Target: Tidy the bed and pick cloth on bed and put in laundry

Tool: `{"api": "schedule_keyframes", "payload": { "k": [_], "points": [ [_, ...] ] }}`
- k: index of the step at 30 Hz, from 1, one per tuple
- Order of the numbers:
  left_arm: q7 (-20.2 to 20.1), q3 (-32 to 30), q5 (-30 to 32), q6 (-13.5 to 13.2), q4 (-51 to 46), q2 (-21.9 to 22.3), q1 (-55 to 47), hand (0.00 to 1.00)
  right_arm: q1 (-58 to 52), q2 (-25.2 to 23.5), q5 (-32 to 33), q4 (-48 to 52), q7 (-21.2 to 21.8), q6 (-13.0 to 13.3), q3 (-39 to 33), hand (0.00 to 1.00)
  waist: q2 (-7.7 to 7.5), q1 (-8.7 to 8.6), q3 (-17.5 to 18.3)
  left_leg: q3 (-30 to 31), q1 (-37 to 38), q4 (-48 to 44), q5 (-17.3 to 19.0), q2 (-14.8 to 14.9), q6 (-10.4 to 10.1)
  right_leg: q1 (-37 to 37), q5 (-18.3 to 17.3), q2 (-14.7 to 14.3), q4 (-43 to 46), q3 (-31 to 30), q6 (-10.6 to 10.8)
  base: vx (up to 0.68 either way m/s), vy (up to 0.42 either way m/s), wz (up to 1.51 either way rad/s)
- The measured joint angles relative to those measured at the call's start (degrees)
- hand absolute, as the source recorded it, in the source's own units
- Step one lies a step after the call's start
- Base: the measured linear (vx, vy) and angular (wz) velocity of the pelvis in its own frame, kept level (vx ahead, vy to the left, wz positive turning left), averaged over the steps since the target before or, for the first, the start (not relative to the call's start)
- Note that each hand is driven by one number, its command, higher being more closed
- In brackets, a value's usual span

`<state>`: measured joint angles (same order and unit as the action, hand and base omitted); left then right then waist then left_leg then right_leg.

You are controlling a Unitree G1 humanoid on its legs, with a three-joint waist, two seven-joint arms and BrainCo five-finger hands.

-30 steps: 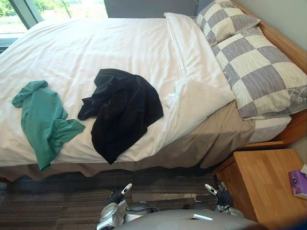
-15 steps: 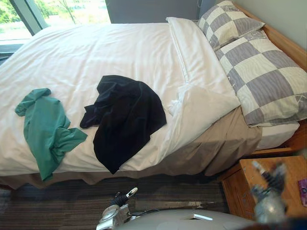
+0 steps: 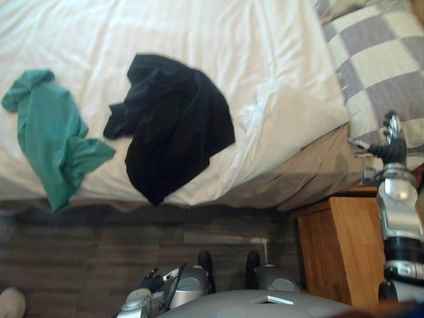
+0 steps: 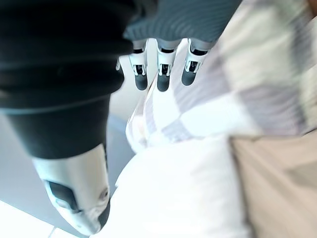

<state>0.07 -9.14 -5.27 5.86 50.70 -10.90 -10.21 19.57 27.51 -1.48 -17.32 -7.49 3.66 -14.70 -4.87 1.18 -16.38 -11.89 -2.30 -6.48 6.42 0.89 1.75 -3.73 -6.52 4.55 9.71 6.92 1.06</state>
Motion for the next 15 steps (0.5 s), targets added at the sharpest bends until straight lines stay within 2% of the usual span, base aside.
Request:
{"api": "schedule_keyframes", "payload": {
  "k": [2,4,5,11,15],
  "points": [
    [0.5,-0.1,-0.3,0.0,-0.4,-1.5,0.8,0.00,4.6,1.9,0.0,0.0,-0.1,-0.4,1.8,0.00,-1.12,1.27,-1.8,0.4,-2.9,-2.9,0.9,1.1,-0.4,-1.4,0.4,-1.0,0.0,-0.8,-0.6,-0.08,-0.051,0.06],
    [0.7,-0.4,-0.3,0.1,-1.4,-1.8,2.1,0.00,7.7,4.0,-0.1,0.0,-0.1,-0.9,3.3,0.00,-1.64,1.76,-3.6,1.0,-5.1,-4.9,1.4,1.5,-0.5,-2.3,0.6,-1.6,0.0,-1.0,-0.9,-0.08,-0.038,0.07],
    [0.8,-0.5,-0.3,0.1,-2.5,-1.7,2.8,0.00,9.7,5.3,-0.1,0.0,0.0,-1.2,4.5,0.00,-1.71,1.78,-5.0,1.5,-6.2,-5.9,1.5,2.0,-0.5,-2.6,0.8,-1.8,0.1,-0.9,-1.1,-0.09,-0.024,0.16],
    [1.5,-2.6,-0.3,0.0,-4.8,-2.1,6.5,0.00,16.1,8.7,0.0,0.0,1.0,-3.2,6.8,0.00,-1.31,2.90,-8.4,3.3,-12.0,-10.7,2.4,2.7,-0.5,-6.0,1.2,-2.5,0.6,0.2,-1.5,-0.04,0.006,0.14],
    [1.5,-2.8,-0.3,-0.3,-5.0,-2.7,8.8,0.00,21.9,9.6,0.0,-0.1,1.9,-4.6,8.1,0.00,-1.15,3.00,-11.1,4.6,-15.6,-13.6,2.5,3.0,-0.4,-8.1,1.7,-2.9,1.1,0.1,-1.7,-0.02,0.016,0.12]
  ]
}}
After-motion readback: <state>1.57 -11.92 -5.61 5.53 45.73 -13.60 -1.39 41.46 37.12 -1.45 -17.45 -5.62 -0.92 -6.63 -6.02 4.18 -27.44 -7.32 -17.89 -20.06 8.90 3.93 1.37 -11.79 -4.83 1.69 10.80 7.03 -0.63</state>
